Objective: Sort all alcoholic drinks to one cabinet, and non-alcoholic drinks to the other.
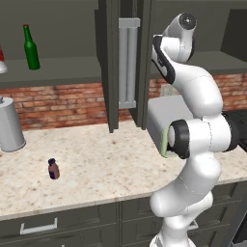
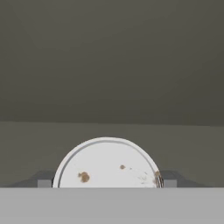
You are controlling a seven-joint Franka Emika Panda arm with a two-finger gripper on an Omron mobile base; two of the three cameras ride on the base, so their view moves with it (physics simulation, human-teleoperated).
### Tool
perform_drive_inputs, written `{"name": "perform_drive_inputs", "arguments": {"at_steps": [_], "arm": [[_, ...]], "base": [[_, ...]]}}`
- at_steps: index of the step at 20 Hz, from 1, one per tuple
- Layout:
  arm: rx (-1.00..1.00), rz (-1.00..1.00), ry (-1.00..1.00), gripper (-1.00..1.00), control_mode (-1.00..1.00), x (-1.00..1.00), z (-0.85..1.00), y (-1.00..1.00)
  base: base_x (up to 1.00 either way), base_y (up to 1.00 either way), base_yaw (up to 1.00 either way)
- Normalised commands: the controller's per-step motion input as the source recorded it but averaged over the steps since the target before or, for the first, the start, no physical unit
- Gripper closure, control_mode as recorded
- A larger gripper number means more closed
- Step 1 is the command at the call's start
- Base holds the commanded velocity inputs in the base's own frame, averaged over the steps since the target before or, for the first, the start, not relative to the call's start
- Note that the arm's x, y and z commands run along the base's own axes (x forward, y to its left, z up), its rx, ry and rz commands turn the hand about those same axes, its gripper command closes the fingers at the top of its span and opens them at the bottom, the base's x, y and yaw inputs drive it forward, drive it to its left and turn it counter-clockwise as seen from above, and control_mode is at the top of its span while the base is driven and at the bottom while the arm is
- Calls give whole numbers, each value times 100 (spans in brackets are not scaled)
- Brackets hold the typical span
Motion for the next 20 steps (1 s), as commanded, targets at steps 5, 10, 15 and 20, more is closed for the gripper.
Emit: {"name": "perform_drive_inputs", "arguments": {"at_steps": [5,10,15,20], "arm": [[0,0,0,-100,-100,11,-11,3],[1,0,0,-100,-100,10,-11,1],[2,0,-2,-100,-100,4,-6,0],[2,0,-3,-100,-100,5,-5,0]], "base": [[0,0,0],[0,0,0],[0,0,0],[0,0,0]]}}
